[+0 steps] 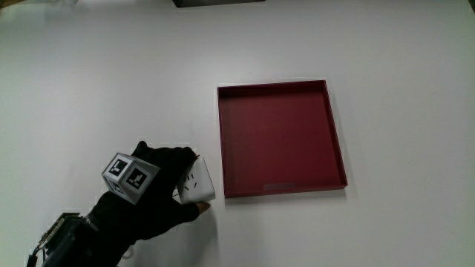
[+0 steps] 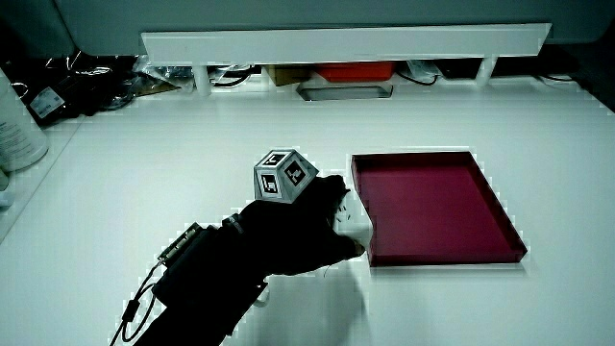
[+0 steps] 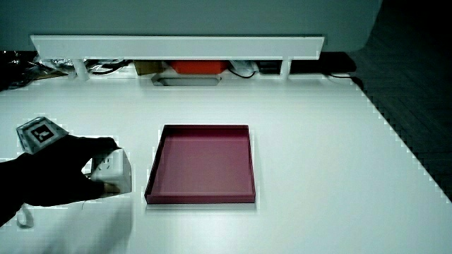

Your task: Place socket

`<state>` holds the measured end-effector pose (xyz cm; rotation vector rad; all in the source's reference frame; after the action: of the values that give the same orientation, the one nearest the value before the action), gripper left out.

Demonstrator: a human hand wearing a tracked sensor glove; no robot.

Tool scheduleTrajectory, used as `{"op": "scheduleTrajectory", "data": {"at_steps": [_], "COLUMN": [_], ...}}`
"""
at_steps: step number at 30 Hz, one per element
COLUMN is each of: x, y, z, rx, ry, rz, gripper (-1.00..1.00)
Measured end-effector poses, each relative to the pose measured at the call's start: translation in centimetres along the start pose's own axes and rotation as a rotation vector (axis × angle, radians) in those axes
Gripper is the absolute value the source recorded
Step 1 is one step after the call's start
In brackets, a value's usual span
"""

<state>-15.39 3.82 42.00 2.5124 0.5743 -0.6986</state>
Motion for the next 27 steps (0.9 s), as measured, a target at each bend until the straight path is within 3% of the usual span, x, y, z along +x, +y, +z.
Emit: {"op": "scheduleTrajectory", "data": {"at_steps": [15, 18, 19, 22, 24, 25, 27], "x": [-2.5, -2.7, -3.1, -3.0, -3.3, -3.3, -3.5], "y": [-0.7, -0.6, -0.6, -0.6, -0.7, -0.8, -0.9], "z": [-3.1, -3.6, -4.1, -4.0, -4.2, -4.2, -4.3], "rx": [-0.084, -0.092, -0.095, -0.09, -0.097, -0.091, -0.083], "ry": [-0.036, -0.019, -0.059, -0.022, -0.058, -0.037, -0.059], "rz": [0.059, 0.061, 0.077, 0.063, 0.076, 0.062, 0.076], "gripper": [0.0, 0.0, 0.0, 0.0, 0.0, 0.0, 0.0]}}
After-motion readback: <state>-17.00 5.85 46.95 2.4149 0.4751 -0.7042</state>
